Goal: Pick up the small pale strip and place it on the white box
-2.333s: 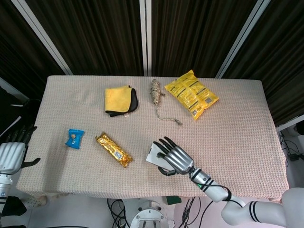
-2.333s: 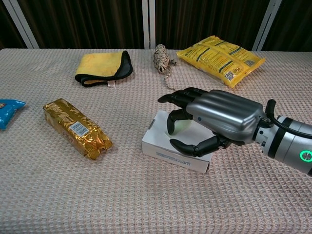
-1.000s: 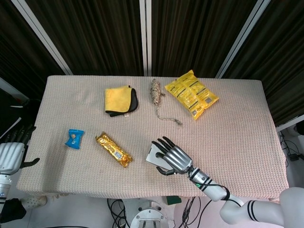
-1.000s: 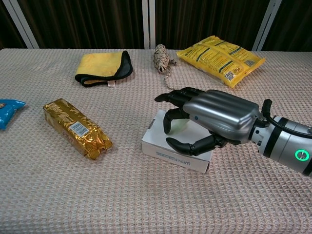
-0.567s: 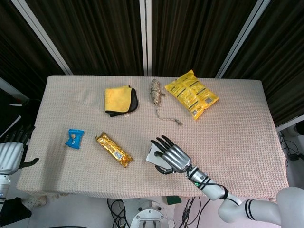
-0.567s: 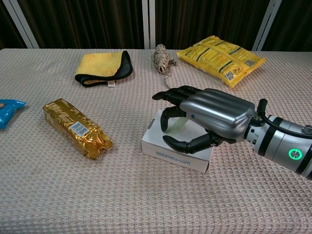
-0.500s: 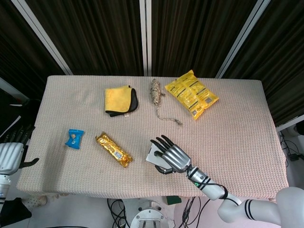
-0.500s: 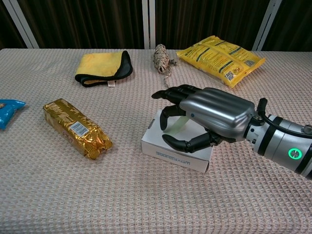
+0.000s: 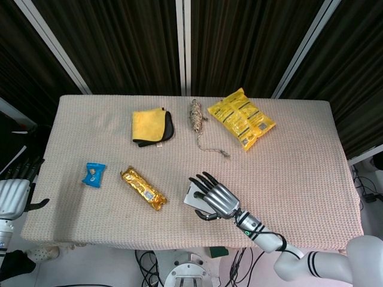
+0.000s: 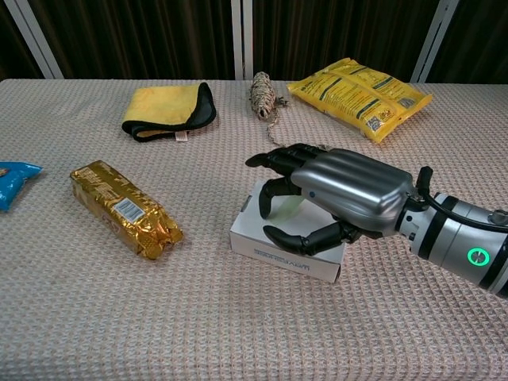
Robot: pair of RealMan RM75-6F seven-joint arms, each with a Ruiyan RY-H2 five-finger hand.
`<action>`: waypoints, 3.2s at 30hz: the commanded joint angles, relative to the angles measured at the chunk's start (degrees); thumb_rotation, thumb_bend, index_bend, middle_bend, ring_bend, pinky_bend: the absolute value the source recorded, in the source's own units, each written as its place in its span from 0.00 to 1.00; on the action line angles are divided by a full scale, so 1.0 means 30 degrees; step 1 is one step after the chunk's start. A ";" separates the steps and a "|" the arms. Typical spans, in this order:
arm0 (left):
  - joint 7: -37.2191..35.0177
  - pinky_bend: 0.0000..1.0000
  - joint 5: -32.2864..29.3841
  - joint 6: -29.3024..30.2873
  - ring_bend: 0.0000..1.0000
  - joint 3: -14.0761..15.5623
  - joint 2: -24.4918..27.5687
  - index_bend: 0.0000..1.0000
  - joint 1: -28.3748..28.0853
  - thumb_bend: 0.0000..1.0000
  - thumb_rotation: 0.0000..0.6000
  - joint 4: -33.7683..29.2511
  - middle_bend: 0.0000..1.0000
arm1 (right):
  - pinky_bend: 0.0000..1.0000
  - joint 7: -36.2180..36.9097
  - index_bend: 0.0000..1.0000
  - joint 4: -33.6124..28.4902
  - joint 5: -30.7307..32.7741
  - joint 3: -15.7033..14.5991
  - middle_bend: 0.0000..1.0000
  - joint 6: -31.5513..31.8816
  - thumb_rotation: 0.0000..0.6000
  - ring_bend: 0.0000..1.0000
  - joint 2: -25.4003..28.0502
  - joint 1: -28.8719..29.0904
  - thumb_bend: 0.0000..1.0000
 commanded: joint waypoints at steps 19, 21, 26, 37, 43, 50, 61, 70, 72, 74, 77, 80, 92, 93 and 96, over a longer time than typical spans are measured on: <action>0.0050 0.09 -0.0136 -0.0310 0.00 -0.0008 -0.0037 0.10 -0.0130 0.05 1.00 0.0019 0.07 | 0.00 -0.0080 0.36 -0.0166 0.0143 -0.0196 0.00 -0.0076 0.26 0.00 0.0195 -0.0244 0.45; 0.0019 0.09 -0.0116 -0.0274 0.00 -0.0007 -0.0032 0.10 -0.0119 0.05 1.00 0.0036 0.07 | 0.00 0.0108 0.36 -0.0226 -0.0034 -0.0199 0.00 0.0132 0.26 0.00 0.0237 -0.0265 0.45; -0.0017 0.09 -0.0123 -0.0262 0.00 0.0001 -0.0025 0.10 -0.0103 0.05 1.00 0.0065 0.07 | 0.00 0.0288 0.36 -0.0412 -0.0311 -0.0284 0.00 0.0510 0.26 0.00 0.0448 -0.0390 0.45; 0.0085 0.09 -0.0133 -0.0218 0.00 -0.0017 -0.0008 0.10 -0.0102 0.05 1.00 -0.0024 0.07 | 0.00 0.0263 0.36 -0.0446 -0.0195 -0.0414 0.00 0.0311 0.26 0.00 0.0499 -0.0504 0.45; 0.0099 0.09 -0.0141 -0.0213 0.00 -0.0027 0.0021 0.10 -0.0105 0.05 1.00 -0.0046 0.07 | 0.00 0.0425 0.36 -0.0451 -0.0034 -0.0426 0.00 0.0037 0.26 0.00 0.0554 -0.0472 0.45; 0.0041 0.09 -0.0141 -0.0137 0.00 -0.0036 0.0043 0.10 -0.0067 0.05 1.00 -0.0043 0.07 | 0.00 0.0609 0.36 -0.0630 -0.0258 -0.0288 0.00 0.0435 0.26 0.00 0.0710 -0.0514 0.45; 0.0120 0.09 -0.0095 -0.0234 0.00 -0.0018 -0.0030 0.10 -0.0139 0.05 1.00 -0.0058 0.07 | 0.00 0.0838 0.36 -0.0528 0.0041 -0.0088 0.00 0.0514 0.26 0.00 0.0996 -0.0635 0.45; 0.0190 0.09 -0.0164 -0.0236 0.00 -0.0013 0.0007 0.10 -0.0111 0.05 1.00 -0.0107 0.07 | 0.00 0.0789 0.36 -0.0086 0.0030 -0.0133 0.00 0.0337 0.26 0.00 0.0656 -0.0578 0.45; 0.0138 0.09 -0.0183 -0.0302 0.00 -0.0003 -0.0012 0.10 -0.0127 0.05 1.00 -0.0058 0.07 | 0.00 0.0665 0.36 -0.0029 0.0144 -0.0149 0.00 0.0255 0.26 0.00 0.0629 -0.0612 0.45; 0.0072 0.09 -0.0166 -0.0336 0.00 0.0005 -0.0037 0.10 -0.0144 0.05 1.00 -0.0014 0.07 | 0.00 0.0617 0.36 0.0000 0.0232 -0.0157 0.00 0.0190 0.26 0.00 0.0606 -0.0634 0.45; 0.0006 0.09 -0.0113 -0.0337 0.00 0.0014 -0.0058 0.10 -0.0162 0.05 1.00 0.0053 0.07 | 0.00 0.0589 0.36 -0.0007 0.0285 -0.0160 0.00 0.0057 0.26 0.00 0.0571 -0.0597 0.45; -0.0022 0.09 -0.0127 -0.0293 0.00 0.0000 -0.0041 0.10 -0.0143 0.05 1.00 0.0068 0.07 | 0.00 0.0562 0.36 0.0012 0.0310 -0.0142 0.00 -0.0040 0.26 0.00 0.0535 -0.0548 0.46; 0.0007 0.09 -0.0096 -0.0172 0.00 -0.0024 0.0063 0.10 -0.0110 0.05 1.00 -0.0056 0.07 | 0.00 0.1128 0.30 -0.0515 -0.0332 0.0071 0.00 0.1365 0.26 0.00 0.1188 -0.0840 0.46; 0.0016 0.09 -0.0096 -0.0139 0.00 -0.0035 0.0078 0.10 -0.0100 0.05 1.00 -0.0080 0.07 | 0.00 0.1287 0.27 -0.0696 -0.0443 0.0117 0.00 0.1773 0.26 0.00 0.1472 -0.0981 0.46; 0.0024 0.09 -0.0057 -0.0034 0.00 -0.0048 0.0104 0.10 -0.0072 0.05 1.00 -0.0138 0.07 | 0.00 0.1703 0.18 -0.1034 -0.0637 0.0190 0.00 0.2928 0.26 0.00 0.2326 -0.1493 0.44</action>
